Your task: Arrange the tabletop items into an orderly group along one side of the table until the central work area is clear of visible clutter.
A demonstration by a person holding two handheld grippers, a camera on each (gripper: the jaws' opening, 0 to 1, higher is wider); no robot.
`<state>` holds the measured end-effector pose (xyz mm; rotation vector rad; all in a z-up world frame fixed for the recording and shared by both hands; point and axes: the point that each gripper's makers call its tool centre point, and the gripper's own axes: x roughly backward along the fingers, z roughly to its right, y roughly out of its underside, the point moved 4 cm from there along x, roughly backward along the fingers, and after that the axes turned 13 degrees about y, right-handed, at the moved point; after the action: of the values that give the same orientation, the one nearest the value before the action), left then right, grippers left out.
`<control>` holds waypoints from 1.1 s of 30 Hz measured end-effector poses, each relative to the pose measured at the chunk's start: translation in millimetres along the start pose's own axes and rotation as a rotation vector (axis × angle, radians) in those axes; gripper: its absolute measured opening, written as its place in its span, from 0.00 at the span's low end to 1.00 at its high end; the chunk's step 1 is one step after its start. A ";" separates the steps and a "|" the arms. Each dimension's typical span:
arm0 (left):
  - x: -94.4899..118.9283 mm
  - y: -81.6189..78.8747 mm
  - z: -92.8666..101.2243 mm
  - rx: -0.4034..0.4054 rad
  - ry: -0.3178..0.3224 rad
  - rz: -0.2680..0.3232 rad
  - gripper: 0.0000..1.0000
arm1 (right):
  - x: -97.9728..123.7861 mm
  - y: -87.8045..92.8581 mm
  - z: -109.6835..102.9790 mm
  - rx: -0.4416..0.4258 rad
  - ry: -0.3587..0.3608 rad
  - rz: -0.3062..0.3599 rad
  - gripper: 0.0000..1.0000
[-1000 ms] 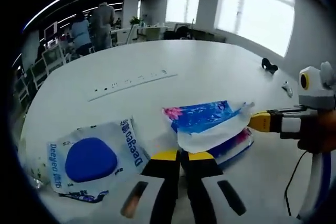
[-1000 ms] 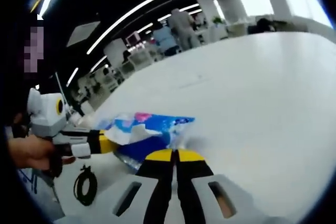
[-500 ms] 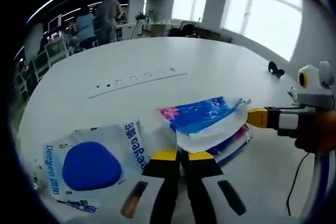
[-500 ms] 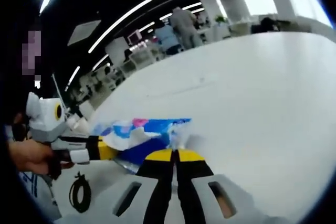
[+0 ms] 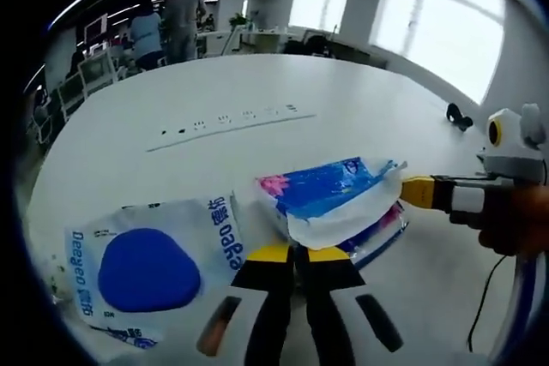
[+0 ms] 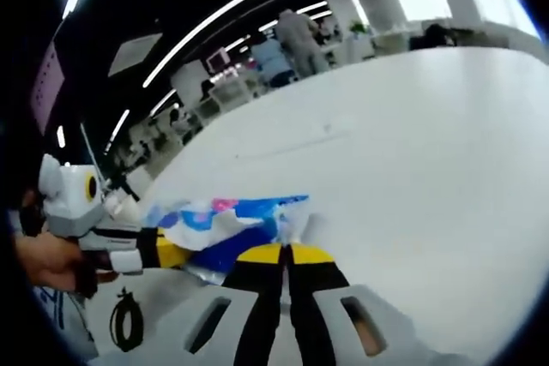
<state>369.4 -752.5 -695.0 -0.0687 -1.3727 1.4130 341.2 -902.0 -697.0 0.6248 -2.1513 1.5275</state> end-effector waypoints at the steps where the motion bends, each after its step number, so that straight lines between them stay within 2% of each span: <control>1: -0.5 0.1 0.0 0.005 0.001 0.000 0.03 | -0.7 0.8 0.4 -0.001 0.002 -0.003 0.00; 16: -3.8 -0.9 1.3 0.036 0.019 -0.001 0.10 | -11.4 0.8 5.5 -0.019 0.019 -0.014 0.00; 33: 1.3 -1.5 2.4 0.069 0.022 -0.007 0.15 | -11.9 -0.6 1.6 0.012 0.016 -0.015 0.02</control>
<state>368.2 -753.5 -692.4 -0.0344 -1.3045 1.4487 351.0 -902.4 -703.9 0.6292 -2.1221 1.5338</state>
